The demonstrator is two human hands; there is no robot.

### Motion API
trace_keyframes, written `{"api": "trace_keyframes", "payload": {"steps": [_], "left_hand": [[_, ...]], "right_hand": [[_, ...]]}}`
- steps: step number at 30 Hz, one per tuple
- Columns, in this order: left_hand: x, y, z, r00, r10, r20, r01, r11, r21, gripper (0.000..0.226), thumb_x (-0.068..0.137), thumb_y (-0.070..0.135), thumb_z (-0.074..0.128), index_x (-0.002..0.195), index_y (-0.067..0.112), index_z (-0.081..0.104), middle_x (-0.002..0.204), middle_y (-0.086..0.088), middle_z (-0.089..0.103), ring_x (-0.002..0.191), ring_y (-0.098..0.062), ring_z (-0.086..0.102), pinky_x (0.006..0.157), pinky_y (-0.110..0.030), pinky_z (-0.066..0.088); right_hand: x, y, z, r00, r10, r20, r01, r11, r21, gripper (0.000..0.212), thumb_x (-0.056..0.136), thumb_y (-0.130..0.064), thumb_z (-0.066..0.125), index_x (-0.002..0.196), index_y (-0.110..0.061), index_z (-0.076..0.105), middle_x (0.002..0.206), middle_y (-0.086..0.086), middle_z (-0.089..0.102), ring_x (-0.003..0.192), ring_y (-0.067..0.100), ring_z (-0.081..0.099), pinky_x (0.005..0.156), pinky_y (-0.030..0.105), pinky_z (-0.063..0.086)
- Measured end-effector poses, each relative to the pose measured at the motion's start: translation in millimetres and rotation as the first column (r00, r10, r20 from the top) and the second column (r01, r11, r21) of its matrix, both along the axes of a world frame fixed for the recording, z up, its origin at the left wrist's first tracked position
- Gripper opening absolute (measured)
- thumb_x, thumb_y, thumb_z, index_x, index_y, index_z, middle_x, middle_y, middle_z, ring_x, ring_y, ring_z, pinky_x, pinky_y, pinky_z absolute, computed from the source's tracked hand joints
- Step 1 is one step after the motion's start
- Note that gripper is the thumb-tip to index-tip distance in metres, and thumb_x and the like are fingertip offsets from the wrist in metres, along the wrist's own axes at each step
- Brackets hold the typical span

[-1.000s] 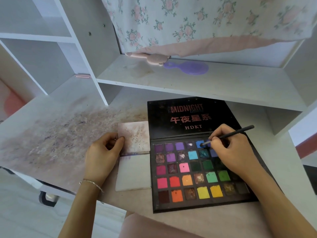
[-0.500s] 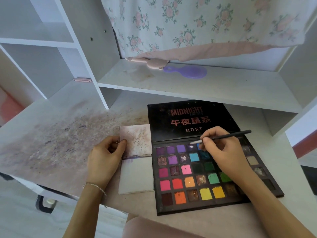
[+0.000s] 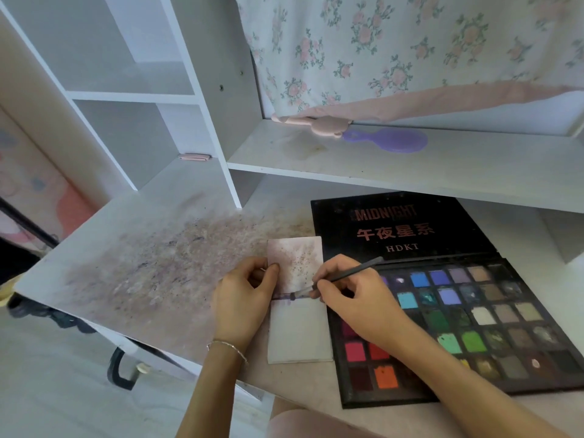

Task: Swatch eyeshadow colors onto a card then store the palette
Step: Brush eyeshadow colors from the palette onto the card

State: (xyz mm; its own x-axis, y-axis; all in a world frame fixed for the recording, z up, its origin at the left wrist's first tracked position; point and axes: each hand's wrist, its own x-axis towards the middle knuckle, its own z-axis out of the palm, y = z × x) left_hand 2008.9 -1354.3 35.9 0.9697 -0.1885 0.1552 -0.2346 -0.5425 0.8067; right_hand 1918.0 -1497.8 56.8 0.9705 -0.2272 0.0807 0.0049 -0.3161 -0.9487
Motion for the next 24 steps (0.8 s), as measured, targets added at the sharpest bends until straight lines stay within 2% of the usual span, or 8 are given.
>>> {"api": "trace_keyframes", "payload": {"steps": [2,5,10,17,24], "left_hand": [[0.4,-0.2,0.4,1.0,-0.002,0.002,0.002,1.0,0.01,0.016,0.082,0.026,0.064,0.072,0.038,0.06,0.062,0.014,0.061,0.06,-0.002,0.056,0.051,-0.02,0.036],[0.4,0.5,0.4,1.0,-0.003,0.007,0.003,1.0,0.027,0.022,0.082,0.027,0.063,0.068,0.042,0.055,0.061,0.015,0.061,0.061,-0.003,0.056,0.05,-0.021,0.035],[1.1,0.8,-0.8,1.0,-0.006,-0.001,0.006,1.0,0.026,0.021,0.082,0.027,0.063,0.068,0.041,0.056,0.061,0.014,0.06,0.061,-0.004,0.056,0.052,-0.022,0.036],[2.2,0.9,-3.1,1.0,-0.003,-0.004,0.003,1.0,0.014,0.011,0.082,0.026,0.064,0.074,0.034,0.061,0.062,0.013,0.061,0.062,-0.008,0.057,0.054,-0.023,0.038],[2.4,1.0,-2.7,1.0,0.001,-0.006,-0.001,1.0,0.017,0.015,0.082,0.027,0.063,0.071,0.037,0.059,0.061,0.011,0.062,0.063,-0.012,0.058,0.058,-0.027,0.044]], "right_hand": [[0.2,0.0,-2.0,1.0,-0.009,0.003,0.01,0.999,-0.035,0.016,0.084,-0.015,0.055,0.076,-0.028,0.056,0.075,-0.001,0.067,0.072,0.011,0.063,0.067,0.022,0.053],[-0.7,-1.8,-4.4,1.0,-0.029,0.01,0.03,0.998,-0.051,0.012,0.084,-0.014,0.056,0.076,-0.023,0.057,0.074,0.002,0.067,0.069,0.014,0.061,0.062,0.022,0.051],[-0.7,-0.5,-4.6,1.0,-0.011,-0.004,0.01,0.995,-0.095,0.01,0.085,-0.015,0.056,0.077,-0.022,0.058,0.074,0.0,0.066,0.062,0.005,0.056,0.056,0.013,0.045],[-0.3,0.4,-3.9,1.0,0.001,-0.018,-0.003,0.994,-0.112,0.009,0.085,-0.016,0.055,0.079,-0.022,0.058,0.076,0.003,0.067,0.061,0.009,0.055,0.053,0.015,0.044],[-1.4,-0.4,-5.3,0.999,0.012,-0.046,-0.017,0.994,-0.112,0.011,0.083,-0.015,0.056,0.077,-0.024,0.057,0.076,0.002,0.066,0.07,0.011,0.059,0.061,0.022,0.049]]}}
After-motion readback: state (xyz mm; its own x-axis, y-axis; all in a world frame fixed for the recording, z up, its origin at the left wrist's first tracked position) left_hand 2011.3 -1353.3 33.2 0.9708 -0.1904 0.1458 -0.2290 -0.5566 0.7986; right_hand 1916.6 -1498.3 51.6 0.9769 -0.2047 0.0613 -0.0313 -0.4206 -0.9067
